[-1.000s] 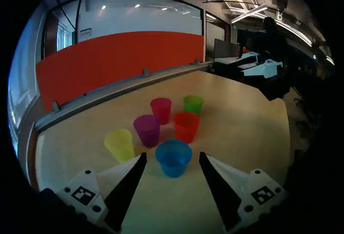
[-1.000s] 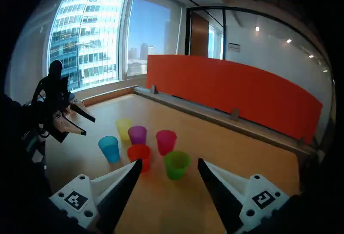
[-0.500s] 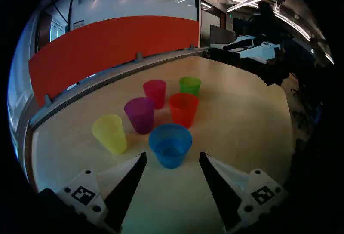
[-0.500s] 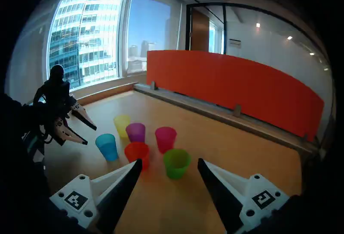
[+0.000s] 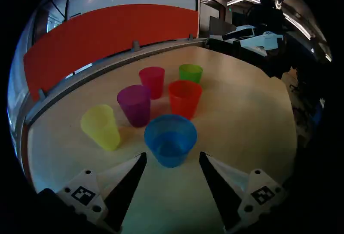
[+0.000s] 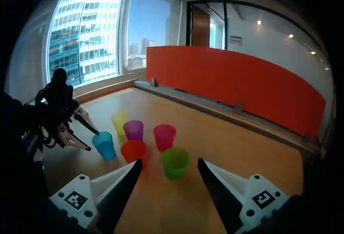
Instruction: Pour water
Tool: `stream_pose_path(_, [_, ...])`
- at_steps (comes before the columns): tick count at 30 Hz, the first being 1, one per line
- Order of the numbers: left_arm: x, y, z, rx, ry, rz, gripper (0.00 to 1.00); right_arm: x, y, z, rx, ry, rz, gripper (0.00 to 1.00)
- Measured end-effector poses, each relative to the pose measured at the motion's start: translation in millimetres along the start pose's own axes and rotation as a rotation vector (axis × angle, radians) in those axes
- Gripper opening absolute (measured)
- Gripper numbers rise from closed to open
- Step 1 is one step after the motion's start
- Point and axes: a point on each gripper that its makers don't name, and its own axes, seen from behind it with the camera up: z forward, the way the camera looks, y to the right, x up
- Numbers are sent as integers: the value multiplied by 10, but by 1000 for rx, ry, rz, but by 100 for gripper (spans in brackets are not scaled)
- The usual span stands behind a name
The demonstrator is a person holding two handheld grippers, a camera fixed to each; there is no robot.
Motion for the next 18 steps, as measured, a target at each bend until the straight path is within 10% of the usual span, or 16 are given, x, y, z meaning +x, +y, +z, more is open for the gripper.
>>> stream_pose_path(18, [146,-22,293,-21,9,5,91,-35,69,127,3,-14,10,100])
